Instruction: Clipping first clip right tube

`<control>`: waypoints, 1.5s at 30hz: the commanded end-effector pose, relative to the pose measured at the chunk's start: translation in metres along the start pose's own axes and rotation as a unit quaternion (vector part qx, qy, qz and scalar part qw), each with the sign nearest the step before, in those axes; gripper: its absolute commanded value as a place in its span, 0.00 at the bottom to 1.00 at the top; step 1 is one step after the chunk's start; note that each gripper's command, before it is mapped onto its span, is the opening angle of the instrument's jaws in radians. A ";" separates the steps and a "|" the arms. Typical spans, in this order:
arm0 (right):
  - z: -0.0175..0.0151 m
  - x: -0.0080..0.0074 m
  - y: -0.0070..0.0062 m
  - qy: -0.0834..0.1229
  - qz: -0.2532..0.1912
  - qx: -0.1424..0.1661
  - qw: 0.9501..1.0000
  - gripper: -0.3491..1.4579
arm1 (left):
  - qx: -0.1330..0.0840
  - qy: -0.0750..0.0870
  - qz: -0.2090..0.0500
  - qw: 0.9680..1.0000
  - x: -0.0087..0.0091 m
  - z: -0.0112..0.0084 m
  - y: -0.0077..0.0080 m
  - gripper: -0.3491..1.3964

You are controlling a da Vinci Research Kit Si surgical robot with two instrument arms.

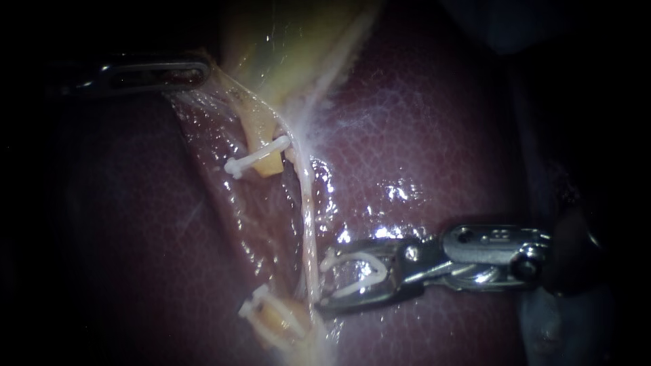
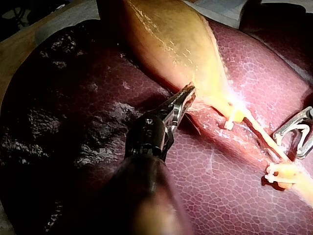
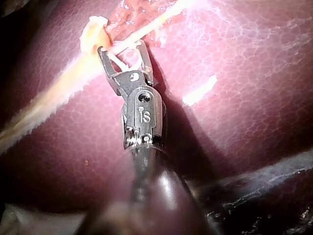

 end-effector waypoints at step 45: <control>0.0038 0.0005 -0.0004 0.075 0.062 0.111 0.989 0.47 | 0.000 0.000 0.000 1.000 0.0001 0.0000 0.0000 0.00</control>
